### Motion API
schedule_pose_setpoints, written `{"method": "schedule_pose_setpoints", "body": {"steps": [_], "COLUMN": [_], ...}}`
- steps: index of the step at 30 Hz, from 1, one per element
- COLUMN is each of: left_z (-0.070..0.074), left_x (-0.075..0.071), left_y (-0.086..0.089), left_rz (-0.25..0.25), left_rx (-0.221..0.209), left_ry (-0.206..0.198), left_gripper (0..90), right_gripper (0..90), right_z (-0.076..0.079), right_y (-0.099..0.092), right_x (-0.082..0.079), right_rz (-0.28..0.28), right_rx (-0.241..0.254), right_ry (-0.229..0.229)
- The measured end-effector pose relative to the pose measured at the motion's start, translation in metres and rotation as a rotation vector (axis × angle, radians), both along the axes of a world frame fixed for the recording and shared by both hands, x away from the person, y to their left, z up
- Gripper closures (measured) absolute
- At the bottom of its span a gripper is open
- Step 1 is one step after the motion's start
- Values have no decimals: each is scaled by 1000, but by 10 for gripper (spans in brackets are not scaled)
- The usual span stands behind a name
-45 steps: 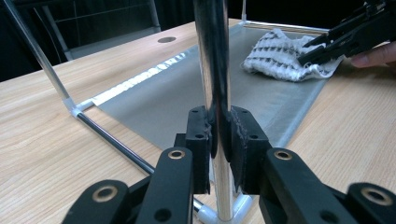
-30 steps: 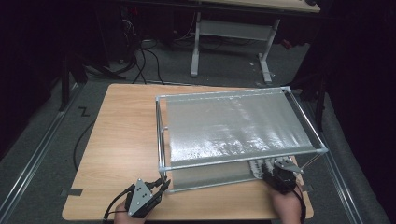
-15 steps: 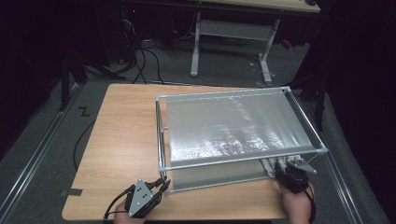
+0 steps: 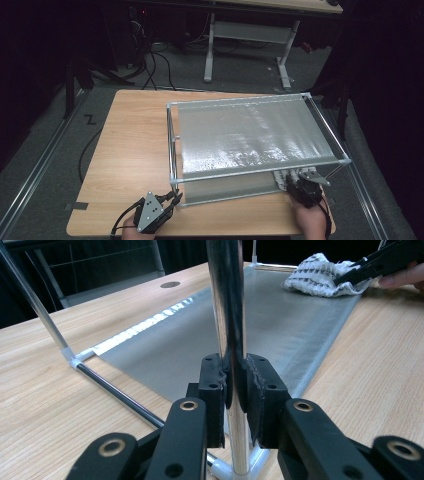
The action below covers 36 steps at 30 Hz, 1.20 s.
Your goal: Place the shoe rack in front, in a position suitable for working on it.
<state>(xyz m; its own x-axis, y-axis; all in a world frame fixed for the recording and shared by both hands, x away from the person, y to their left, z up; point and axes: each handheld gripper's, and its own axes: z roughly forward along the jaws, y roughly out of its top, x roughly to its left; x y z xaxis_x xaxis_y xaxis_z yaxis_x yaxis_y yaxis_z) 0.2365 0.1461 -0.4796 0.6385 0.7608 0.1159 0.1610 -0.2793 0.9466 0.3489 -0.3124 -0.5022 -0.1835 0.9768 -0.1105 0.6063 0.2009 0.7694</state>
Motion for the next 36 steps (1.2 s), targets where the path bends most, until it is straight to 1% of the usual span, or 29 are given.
{"method": "schedule_pose_setpoints", "body": {"steps": [4, 5, 6, 7, 9, 13, 14, 15, 16, 18, 19, 20, 21, 22, 24, 25, 26, 27, 28, 30, 34, 36], "left_z": [0, 0, 0, 0, 0, 0, 0, 0, 0, 0, 0, 0, 0, 0, 0, 0, 0, 0, 0, 0, 0, 0], "left_x": [0, 0, 0, 0, 0, 0, 0, 0, 0, 0, 0, 0, 0, 0, 0, 0, 0, 0, 0, 1, 1, 1], "left_y": [0, 0, 0, 0, 0, 0, 0, 0, 0, 0, 0, 0, 0, 0, 0, 0, 0, 0, 0, 0, 0, -1], "left_rz": [0, 0, 0, 0, 0, -1, -1, -2, -2, -1, -2, -1, -1, -1, -2, -1, -1, -1, -1, -1, -1, -1], "left_rx": [2, 3, 3, 4, 5, 8, 8, 8, 7, 6, 6, 6, 6, 6, 6, 6, 7, 7, 6, 6, 8, 11], "left_ry": [0, 0, 0, 0, 1, 2, 2, 3, 3, 3, 3, 3, 3, 3, 3, 3, 3, 4, 4, 4, 5, 6], "left_gripper": [783, 783, 783, 783, 783, 782, 782, 783, 783, 783, 783, 783, 783, 783, 783, 783, 783, 783, 783, 784, 784, 783], "right_gripper": [514, 514, 514, 513, 512, 503, 494, 489, 487, 479, 479, 479, 479, 479, 480, 480, 481, 481, 481, 480, 481, 481], "right_z": [-1, 0, 0, 0, 0, -1, -1, -1, -1, -1, -1, -1, -2, -2, -2, -2, -2, -2, -2, -2, -3, -2], "right_y": [17, 22, 30, 35, 49, 74, 83, 88, 98, 109, 117, 122, 128, 135, 149, 154, 158, 162, 168, 178, 194, 204], "right_x": [-2, -3, -4, -5, -6, -11, -13, -14, -16, -18, -19, -20, -20, -22, -25, -26, -27, -28, -29, -32, -33, -34], "right_rz": [64, 72, 90, 95, 136, 195, 214, 221, 244, 264, 277, 288, 312, 315, 328, 342, 350, 356, 378, 388, 424, 424], "right_rx": [-12, -17, -18, -15, -15, -11, -1, 5, 6, 10, 15, 14, 1, 14, 15, 3, 7, 0, -7, -7, -23, -8], "right_ry": [-2, 1, 4, 7, 9, 15, 20, 26, 27, 31, 35, 34, 25, 33, 36, 29, 32, 35, 26, 28, 16, 32]}}
